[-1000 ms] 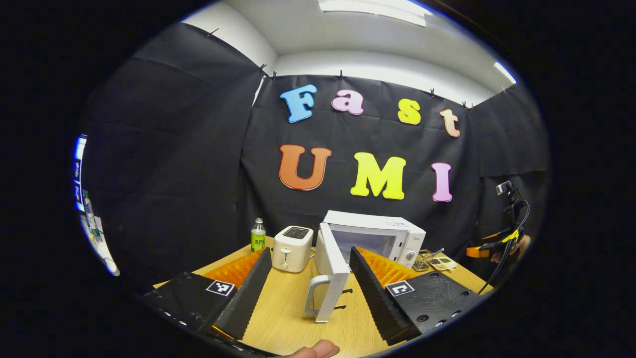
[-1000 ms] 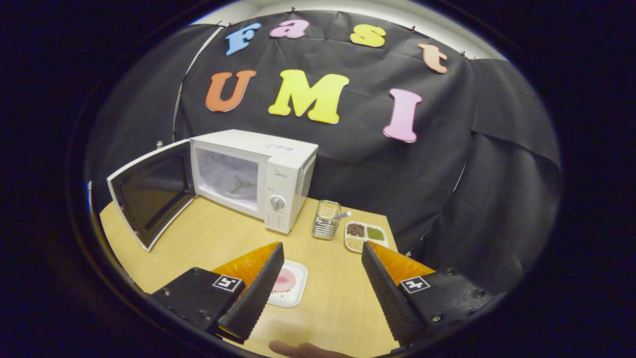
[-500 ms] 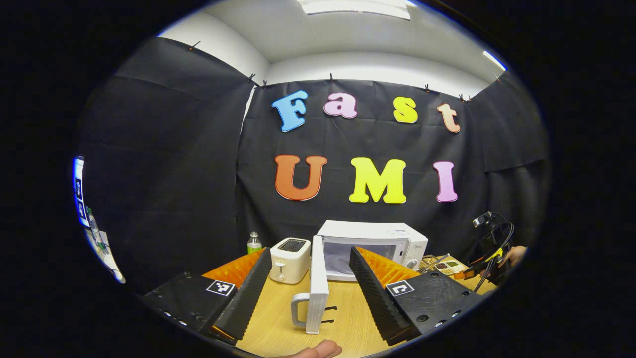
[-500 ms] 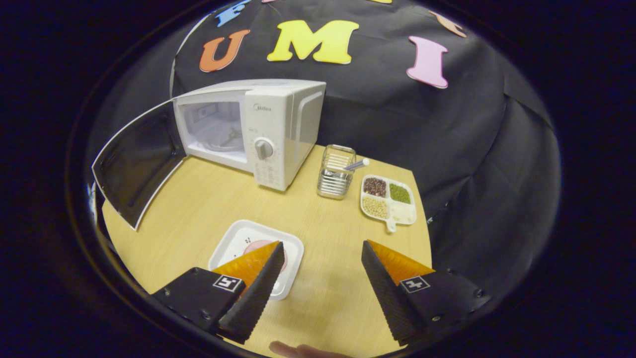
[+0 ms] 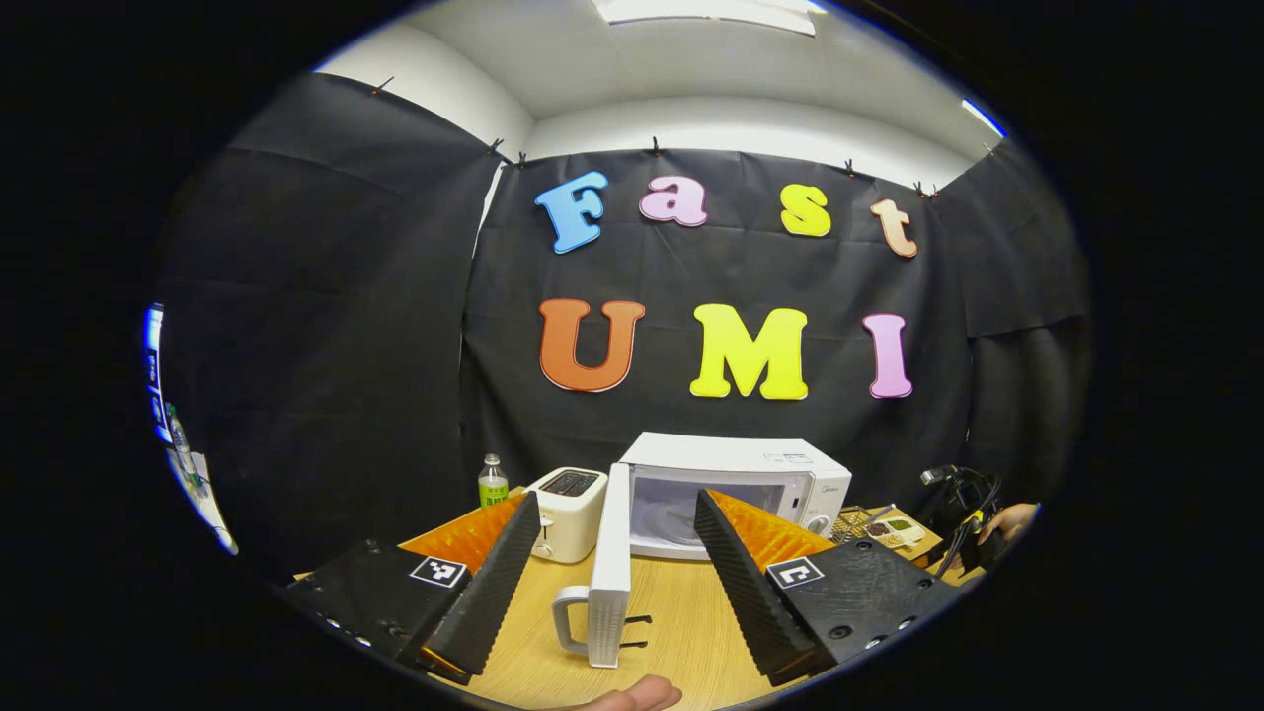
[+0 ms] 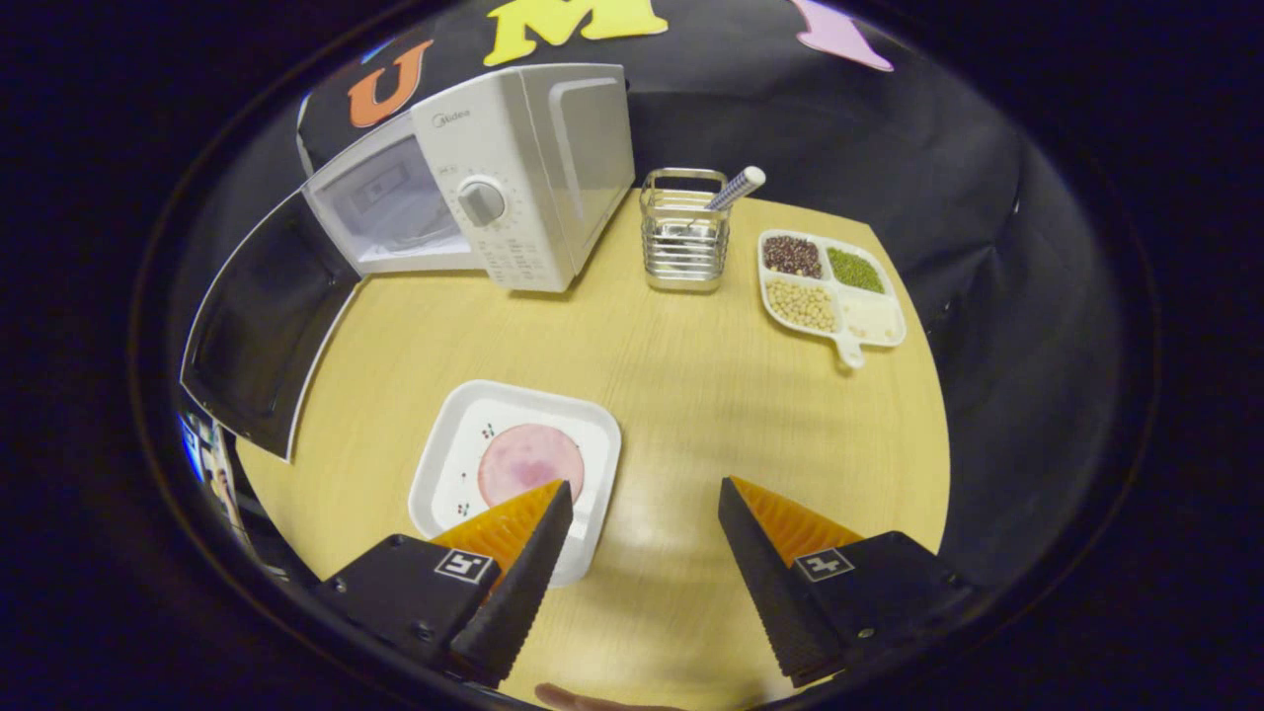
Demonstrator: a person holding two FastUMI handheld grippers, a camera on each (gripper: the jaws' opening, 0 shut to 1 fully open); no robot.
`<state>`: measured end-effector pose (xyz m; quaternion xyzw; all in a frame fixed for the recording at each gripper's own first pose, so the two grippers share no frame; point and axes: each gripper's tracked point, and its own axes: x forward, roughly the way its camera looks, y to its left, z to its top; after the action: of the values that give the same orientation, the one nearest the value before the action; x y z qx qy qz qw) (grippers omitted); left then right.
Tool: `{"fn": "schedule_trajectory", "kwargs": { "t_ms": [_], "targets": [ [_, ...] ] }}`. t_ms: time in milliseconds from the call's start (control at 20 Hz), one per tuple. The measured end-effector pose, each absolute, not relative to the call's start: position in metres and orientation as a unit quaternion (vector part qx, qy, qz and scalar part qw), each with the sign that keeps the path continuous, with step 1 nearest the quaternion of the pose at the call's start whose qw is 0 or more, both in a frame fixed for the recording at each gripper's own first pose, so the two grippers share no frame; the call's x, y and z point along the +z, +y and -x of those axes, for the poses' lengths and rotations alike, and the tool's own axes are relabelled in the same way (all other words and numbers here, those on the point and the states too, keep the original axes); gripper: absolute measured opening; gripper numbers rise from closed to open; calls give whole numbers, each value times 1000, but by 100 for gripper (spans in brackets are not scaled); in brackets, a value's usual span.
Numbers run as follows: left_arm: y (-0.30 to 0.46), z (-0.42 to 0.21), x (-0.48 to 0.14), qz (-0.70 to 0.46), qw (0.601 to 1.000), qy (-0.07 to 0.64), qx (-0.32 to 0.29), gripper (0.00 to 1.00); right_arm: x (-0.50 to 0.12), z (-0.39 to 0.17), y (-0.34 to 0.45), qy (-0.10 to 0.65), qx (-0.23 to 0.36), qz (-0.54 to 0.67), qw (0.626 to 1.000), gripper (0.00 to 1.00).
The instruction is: Open the microwave oven with the left hand, put the food in, and close the microwave oven.
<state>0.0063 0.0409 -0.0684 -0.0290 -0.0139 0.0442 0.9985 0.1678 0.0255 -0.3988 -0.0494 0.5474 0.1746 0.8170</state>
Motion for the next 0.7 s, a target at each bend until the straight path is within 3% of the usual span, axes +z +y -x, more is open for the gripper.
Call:
{"fn": "schedule_trajectory", "kwargs": {
  "t_ms": [50, 300, 350, 450, 500, 550, 600, 700],
  "targets": [
    [40, -8, -70, 29, 999, -13, 44, 95, -403, -166, 31, 557, 179, 37, 810, 83],
    [32, -8, -77, 19, 999, -3, 34, 94, -428, -150, 52, 620, 199, -6, 759, 72],
    [31, -8, -78, 18, 999, -4, 33, 94, -430, -149, 53, 625, 201, -8, 755, 79],
    [29, -6, -80, 15, 999, -4, 28, 94, -433, -151, 52, 629, 202, -7, 751, 55],
    [28, -6, -80, 14, 1000, -5, 26, 94, -434, -151, 51, 633, 200, -4, 748, 62],
    [27, -6, -79, 13, 1000, -6, 24, 94, -436, -148, 52, 641, 201, -6, 740, 40],
    [26, -6, -79, 11, 1000, -7, 22, 94, -438, -143, 53, 655, 203, -10, 728, 46],
    [25, -6, -78, 10, 1000, -8, 20, 94, -441, -142, 56, 670, 206, -20, 713, 21]
  ]
}}
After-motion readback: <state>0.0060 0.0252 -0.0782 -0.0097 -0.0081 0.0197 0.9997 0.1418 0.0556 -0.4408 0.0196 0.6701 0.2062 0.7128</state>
